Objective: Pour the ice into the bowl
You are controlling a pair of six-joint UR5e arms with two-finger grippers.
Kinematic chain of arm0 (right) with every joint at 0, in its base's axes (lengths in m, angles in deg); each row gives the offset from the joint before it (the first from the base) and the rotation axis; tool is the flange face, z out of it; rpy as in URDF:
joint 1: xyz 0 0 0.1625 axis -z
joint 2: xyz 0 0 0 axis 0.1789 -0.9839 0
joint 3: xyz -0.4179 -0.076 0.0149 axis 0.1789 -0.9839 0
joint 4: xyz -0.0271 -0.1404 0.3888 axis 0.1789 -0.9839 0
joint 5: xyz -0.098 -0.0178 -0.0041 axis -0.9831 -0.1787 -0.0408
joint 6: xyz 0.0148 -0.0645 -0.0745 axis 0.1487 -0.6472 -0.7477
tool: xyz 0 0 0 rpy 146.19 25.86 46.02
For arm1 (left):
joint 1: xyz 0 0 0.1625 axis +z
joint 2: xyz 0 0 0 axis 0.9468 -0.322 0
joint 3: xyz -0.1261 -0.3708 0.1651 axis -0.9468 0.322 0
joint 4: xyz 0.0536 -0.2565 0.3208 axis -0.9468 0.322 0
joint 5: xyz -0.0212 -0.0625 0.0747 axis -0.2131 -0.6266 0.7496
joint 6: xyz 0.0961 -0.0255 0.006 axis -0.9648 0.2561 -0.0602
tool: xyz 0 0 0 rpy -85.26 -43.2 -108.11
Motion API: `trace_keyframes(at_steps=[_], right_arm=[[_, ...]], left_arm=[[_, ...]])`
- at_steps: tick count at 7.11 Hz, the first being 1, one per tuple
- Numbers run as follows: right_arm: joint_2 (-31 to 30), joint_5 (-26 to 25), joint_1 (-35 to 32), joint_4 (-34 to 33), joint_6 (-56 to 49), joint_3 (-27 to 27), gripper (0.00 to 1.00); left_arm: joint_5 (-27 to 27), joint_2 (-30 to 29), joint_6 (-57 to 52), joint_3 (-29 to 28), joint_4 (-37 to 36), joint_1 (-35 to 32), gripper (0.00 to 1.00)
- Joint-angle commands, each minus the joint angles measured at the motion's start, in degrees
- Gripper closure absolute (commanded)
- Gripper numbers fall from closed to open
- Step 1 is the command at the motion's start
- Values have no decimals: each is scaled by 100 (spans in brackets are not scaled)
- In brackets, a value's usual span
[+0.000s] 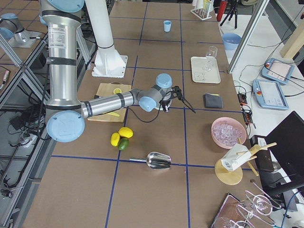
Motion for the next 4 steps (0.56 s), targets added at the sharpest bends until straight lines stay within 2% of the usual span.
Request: trace_keyframes(at_steps=[1, 2, 3, 4], right_arm=[[-192, 22, -75, 910, -143, -715, 100], [-166, 40, -110, 924, -143, -736, 100], [-122, 49, -127, 906, -134, -736, 67], [-104, 31, -162, 932, -125, -718, 1]], left_arm=[[-13, 0, 0, 0, 0, 0, 0], [-22, 0, 0, 0, 0, 0, 0], [-13, 0, 0, 0, 0, 0, 0], [-22, 0, 0, 0, 9, 0, 0]])
